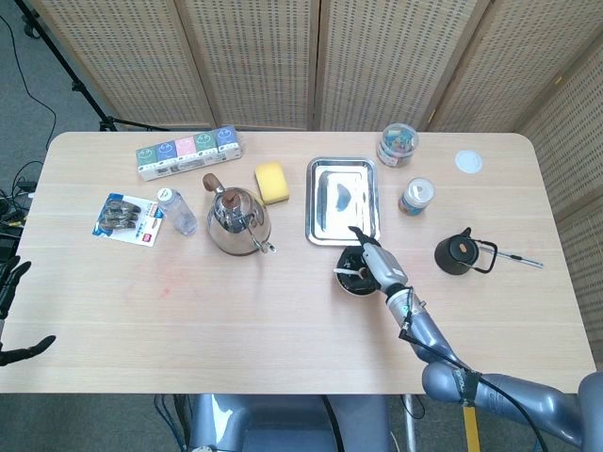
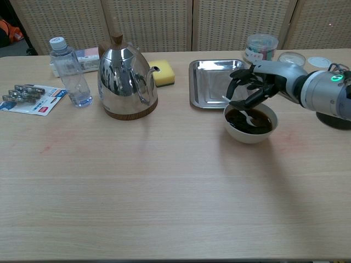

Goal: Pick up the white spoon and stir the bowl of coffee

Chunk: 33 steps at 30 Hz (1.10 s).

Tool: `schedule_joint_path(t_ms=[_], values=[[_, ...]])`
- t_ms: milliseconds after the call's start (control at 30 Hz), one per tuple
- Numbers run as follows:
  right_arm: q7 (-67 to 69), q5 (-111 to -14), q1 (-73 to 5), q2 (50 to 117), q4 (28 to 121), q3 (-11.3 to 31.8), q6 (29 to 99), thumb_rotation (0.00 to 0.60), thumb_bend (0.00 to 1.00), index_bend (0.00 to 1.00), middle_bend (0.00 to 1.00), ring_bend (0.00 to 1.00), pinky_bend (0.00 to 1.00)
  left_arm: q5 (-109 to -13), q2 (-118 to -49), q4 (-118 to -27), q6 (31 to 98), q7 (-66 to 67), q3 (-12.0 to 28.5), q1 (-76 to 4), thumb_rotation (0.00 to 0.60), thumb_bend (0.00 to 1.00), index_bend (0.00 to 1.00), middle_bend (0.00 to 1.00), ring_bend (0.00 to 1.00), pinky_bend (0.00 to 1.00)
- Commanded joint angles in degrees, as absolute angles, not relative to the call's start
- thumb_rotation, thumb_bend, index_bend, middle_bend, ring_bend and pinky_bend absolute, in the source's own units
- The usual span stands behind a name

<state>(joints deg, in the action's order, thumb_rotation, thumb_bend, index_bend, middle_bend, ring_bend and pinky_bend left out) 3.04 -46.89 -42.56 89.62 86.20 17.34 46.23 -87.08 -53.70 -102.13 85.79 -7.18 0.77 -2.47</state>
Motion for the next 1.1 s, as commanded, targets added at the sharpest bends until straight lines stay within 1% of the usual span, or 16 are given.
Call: schedule_joint_path(t_ms=[33, 167, 333, 567, 833, 967, 1100], values=[[3.3, -45.86, -43.82, 91.97, 82.93, 18.55, 46.31, 0.6, 0.47, 0.56, 0.0, 0.0, 0.0, -86.86, -53.57, -101.94, 85.72, -7.59, 0.87, -2.5, 0.6, 0.0, 0.0, 0.0, 0.0, 0.0], [3.58, -45.45, -44.0, 92.13, 81.14, 19.16, 46.34, 0.6, 0.47, 0.56, 0.0, 0.0, 0.0, -86.61, -53.5, -101.84, 85.45, -7.83, 0.96, -2.63, 0.6, 0.0, 0.0, 0.0, 0.0, 0.0], [4.09, -45.65, -43.36, 90.7, 81.17, 19.49, 46.48, 0.6, 0.47, 0.56, 0.0, 0.0, 0.0, -86.54, -53.59, -101.93, 85.28, -7.48, 0.95, -2.7, 0.6, 0.0, 0.0, 0.0, 0.0, 0.0], [5.13, -47.99, -40.47, 85.47, 85.91, 18.55, 47.2, 0.6, 0.47, 0.56, 0.0, 0.0, 0.0, -86.72, -54.12, -102.39, 85.04, -5.96, 0.77, -2.82, 0.6, 0.0, 0.0, 0.0, 0.0, 0.0], [6.03, -50.25, -37.98, 81.98, 90.12, 16.47, 47.22, 0.6, 0.47, 0.56, 0.0, 0.0, 0.0, -86.84, -54.39, -102.64, 84.91, -5.08, 0.65, -2.89, 0.6, 0.0, 0.0, 0.0, 0.0, 0.0], [6.16, -51.52, -37.43, 81.43, 91.89, 15.55, 47.19, 0.6, 0.47, 0.56, 0.0, 0.0, 0.0, -86.9, -54.46, -102.71, 84.85, -4.86, 0.63, -2.95, 0.6, 0.0, 0.0, 0.0, 0.0, 0.0], [5.62, -51.54, -38.4, 83.96, 91.82, 15.45, 47.3, 0.6, 0.47, 0.56, 0.0, 0.0, 0.0, -86.96, -54.4, -102.69, 85.01, -5.03, 0.62, -2.88, 0.6, 0.0, 0.0, 0.0, 0.0, 0.0]])
